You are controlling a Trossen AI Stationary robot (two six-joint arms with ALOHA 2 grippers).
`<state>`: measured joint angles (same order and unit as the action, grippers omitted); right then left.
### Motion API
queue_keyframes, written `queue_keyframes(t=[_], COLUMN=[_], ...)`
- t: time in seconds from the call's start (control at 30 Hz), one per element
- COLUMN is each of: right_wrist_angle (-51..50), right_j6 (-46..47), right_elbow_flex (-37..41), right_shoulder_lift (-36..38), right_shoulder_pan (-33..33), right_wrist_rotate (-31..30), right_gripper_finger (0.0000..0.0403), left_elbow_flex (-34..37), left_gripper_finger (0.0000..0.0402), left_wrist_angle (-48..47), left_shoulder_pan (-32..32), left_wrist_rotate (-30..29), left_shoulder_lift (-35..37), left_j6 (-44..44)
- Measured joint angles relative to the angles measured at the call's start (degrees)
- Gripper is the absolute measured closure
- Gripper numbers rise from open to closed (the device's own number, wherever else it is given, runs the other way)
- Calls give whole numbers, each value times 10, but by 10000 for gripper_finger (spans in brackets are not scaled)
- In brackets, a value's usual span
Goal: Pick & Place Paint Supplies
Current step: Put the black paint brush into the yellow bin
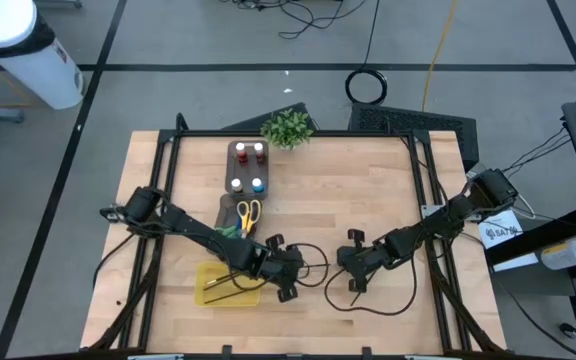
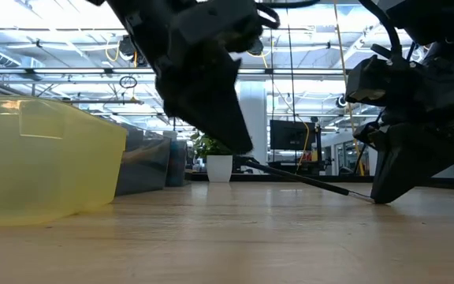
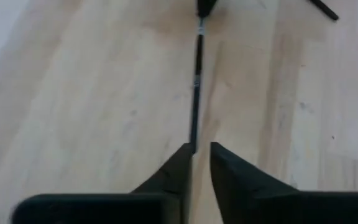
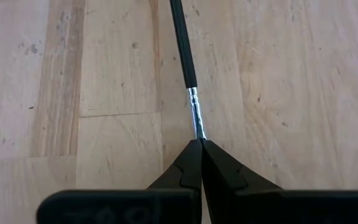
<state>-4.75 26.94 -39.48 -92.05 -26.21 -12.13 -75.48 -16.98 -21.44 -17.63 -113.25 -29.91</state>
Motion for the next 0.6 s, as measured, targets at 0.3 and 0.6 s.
queue_keyframes(t=[0.3,0.6], right_wrist_angle=[1,1], right_j6=[0,0], right_elbow_flex=[0,1], right_shoulder_lift=[-1,-1], right_shoulder_pan=[0,0], right_wrist_rotate=[2,2], right_gripper_finger=[403,403], left_elbow_flex=[0,0], left_gripper_finger=[193,158], left_wrist_angle=[60,62], left_shoulder_pan=[2,14], left_wrist_rotate=[-4,-3], left_shoulder_lift=[-19,-41], left_j6=[40,46])
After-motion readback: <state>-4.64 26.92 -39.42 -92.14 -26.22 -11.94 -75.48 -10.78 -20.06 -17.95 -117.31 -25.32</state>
